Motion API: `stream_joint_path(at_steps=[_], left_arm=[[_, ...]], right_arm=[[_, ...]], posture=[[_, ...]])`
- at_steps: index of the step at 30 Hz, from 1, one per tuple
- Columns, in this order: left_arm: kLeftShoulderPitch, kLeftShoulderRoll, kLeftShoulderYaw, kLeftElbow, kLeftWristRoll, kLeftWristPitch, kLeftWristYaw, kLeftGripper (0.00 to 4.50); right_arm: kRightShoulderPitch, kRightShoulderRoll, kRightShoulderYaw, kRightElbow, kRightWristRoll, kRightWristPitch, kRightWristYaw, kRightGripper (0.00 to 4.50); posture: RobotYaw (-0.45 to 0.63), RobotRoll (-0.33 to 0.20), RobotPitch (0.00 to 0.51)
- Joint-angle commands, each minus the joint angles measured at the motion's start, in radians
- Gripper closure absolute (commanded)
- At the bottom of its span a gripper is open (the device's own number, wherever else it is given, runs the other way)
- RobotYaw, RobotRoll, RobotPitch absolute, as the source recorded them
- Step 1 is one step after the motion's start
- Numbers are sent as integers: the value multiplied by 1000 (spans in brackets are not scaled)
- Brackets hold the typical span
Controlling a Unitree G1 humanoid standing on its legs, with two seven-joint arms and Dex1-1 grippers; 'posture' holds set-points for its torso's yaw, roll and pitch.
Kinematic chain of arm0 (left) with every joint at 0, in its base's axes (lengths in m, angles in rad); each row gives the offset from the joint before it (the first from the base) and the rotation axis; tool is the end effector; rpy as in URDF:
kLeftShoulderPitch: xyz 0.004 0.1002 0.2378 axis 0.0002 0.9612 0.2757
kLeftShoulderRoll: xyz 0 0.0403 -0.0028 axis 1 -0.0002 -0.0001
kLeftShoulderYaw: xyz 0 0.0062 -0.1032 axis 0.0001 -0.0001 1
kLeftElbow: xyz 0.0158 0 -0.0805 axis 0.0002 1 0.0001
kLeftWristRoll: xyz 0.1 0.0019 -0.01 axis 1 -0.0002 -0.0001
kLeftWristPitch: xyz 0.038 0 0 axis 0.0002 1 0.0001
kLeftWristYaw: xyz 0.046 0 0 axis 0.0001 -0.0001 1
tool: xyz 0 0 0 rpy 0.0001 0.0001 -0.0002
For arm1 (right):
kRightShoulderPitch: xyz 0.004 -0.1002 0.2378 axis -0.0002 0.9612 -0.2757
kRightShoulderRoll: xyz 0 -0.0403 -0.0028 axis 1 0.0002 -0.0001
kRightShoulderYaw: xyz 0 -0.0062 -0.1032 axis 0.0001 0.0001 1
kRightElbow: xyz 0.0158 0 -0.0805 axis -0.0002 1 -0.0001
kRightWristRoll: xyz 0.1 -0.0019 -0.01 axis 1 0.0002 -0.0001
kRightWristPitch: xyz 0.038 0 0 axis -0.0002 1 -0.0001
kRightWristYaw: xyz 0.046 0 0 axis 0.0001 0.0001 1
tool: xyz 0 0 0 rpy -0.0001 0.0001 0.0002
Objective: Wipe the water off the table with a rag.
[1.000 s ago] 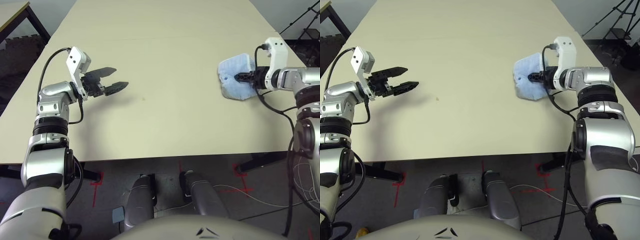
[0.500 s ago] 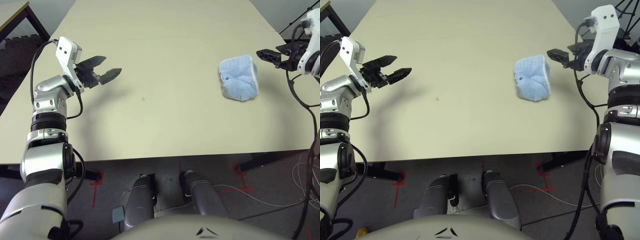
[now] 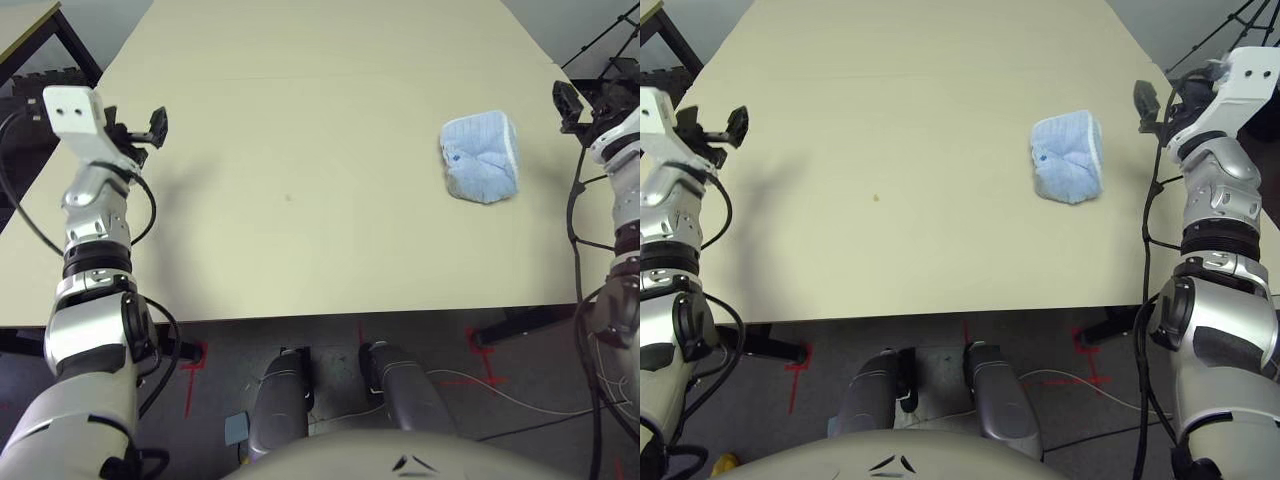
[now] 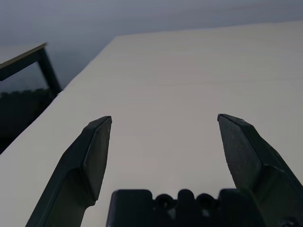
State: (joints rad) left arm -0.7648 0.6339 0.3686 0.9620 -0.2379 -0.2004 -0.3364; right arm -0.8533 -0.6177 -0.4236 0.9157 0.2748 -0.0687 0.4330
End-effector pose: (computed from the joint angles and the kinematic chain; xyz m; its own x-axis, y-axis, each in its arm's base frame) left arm 0.2975 0.3366 0.1529 0.9655 0.1740 0.1938 -0.1882 0.9805 0.0574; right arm 0.3094 -0.3298 0.1788 0.9704 -0.0776 0.2289 0.0679 0.9964 0.0498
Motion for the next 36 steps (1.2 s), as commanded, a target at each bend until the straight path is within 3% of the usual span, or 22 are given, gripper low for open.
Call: stream_joint_path(at_steps=[1,25,36], left_arm=[[17,-8,17,4,5,-27,59,0],[-1,-10,-6,41,17,-28,61,0],[-23,-13,-14,61,23,-35,60,0]], right_arm=[[21,13,-16,26,13,-44,-26,23],[162,48,-13,-52,42,-105,-53,23],[163,50,-8,-68,49,-98,-62,23]], posture=[[-119,0,161],[-129,0,181],[-134,0,173]])
